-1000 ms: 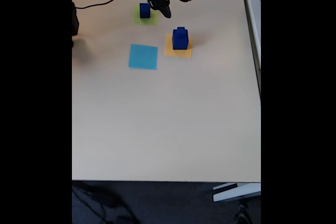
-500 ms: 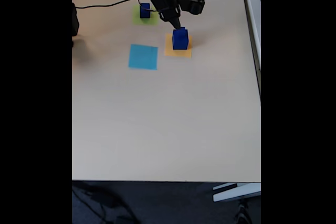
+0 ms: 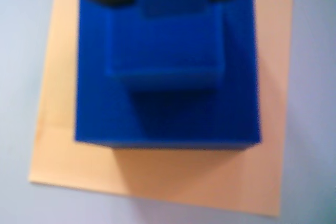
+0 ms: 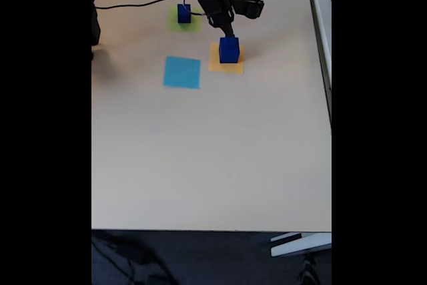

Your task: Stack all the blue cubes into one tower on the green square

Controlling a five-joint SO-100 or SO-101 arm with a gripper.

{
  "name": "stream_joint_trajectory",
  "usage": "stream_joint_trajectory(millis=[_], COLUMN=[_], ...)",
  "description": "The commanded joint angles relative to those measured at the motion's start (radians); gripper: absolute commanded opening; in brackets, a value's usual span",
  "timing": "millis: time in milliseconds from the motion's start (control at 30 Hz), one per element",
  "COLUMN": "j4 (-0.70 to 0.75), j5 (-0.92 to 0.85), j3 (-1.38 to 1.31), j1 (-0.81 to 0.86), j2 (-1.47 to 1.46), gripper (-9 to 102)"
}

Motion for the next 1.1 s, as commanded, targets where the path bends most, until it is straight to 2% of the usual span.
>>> stream_joint_trajectory(millis=[0,1067], j4=[-0.032,-0.066], j5=[0.011,0.002], j3=[-0.066,-0.057], j1=[-0.008,0.005], j2=[0.014,0.000], gripper=[0,0])
